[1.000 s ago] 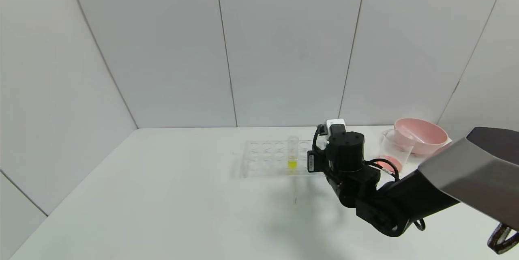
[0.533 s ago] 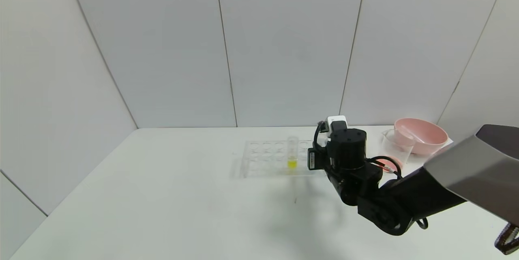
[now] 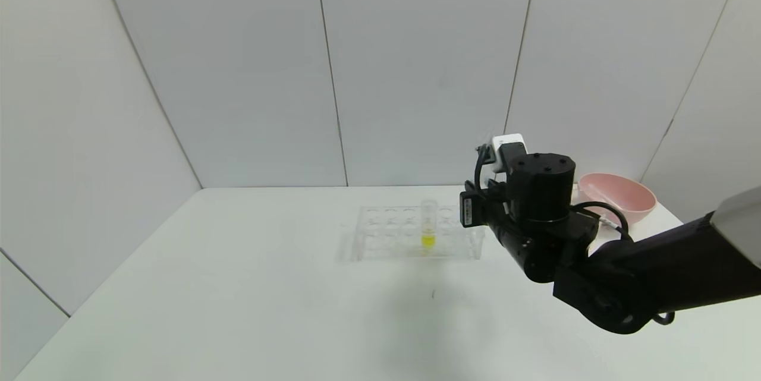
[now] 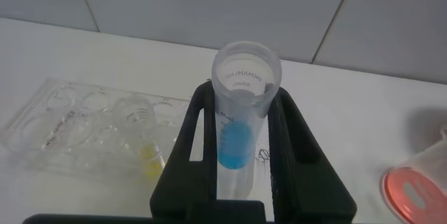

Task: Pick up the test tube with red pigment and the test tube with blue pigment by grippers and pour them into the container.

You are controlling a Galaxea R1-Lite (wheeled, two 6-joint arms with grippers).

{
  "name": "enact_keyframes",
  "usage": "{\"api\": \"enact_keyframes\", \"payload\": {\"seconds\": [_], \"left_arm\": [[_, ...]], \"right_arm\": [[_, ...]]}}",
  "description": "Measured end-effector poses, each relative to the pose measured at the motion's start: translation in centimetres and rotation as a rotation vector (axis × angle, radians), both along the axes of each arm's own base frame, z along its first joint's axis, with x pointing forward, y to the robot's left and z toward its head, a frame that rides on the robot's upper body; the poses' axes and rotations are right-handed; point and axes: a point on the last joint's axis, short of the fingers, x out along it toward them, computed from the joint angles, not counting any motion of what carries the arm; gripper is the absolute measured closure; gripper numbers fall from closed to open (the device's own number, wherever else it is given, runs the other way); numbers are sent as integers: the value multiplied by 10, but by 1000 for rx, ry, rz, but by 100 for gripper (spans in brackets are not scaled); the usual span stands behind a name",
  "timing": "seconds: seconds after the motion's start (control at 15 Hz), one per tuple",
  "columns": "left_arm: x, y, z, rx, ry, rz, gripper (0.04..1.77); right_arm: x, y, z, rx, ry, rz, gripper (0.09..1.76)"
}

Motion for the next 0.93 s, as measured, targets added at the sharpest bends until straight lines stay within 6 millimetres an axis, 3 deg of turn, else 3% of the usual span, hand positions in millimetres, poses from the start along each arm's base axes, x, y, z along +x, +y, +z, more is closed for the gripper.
{"api": "enact_keyframes", "payload": {"seconds": [0.6,0.73,0.93], "left_arm": [[0,0,0,0,0,0,5],[0,0,0,0,0,0,5],[0,0,0,0,0,0,5]], "right_arm": [[-8,-10,7,-3,14,25,136],[-16,-24,8,-18,59,77,136],[-29,-69,19,-56,140,155,136]]}}
